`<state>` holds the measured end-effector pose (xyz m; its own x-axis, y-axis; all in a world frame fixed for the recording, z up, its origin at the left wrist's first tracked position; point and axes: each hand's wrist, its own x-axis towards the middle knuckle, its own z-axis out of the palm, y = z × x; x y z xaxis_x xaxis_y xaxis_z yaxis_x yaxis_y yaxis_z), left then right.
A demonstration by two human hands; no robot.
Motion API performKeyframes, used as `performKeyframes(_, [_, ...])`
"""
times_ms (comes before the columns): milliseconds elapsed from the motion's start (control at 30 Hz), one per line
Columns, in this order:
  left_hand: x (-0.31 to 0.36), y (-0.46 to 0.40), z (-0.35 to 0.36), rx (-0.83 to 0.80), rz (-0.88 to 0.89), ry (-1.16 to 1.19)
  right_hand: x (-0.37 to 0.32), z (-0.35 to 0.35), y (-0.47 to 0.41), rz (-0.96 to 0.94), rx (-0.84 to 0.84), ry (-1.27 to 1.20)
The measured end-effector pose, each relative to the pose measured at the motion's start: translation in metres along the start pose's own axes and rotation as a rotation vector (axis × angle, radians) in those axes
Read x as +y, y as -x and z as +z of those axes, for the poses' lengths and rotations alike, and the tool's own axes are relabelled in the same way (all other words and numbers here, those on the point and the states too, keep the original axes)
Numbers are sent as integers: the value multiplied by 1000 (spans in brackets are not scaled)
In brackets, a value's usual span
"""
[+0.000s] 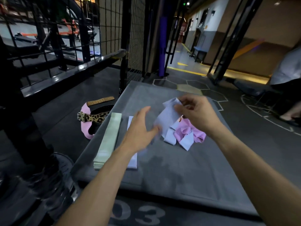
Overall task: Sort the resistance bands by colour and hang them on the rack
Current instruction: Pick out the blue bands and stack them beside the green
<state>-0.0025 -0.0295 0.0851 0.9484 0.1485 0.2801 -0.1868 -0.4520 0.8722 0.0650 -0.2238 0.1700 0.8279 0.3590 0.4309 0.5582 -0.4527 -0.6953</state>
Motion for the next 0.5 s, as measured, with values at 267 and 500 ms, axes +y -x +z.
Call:
performKeyframes(267, [14,34,4,-666,-78,318,-23,-16,60,45,58,-109])
performKeyframes(500, [4,45,-10,-804,-283,340,15,-26,84,286,366,-351])
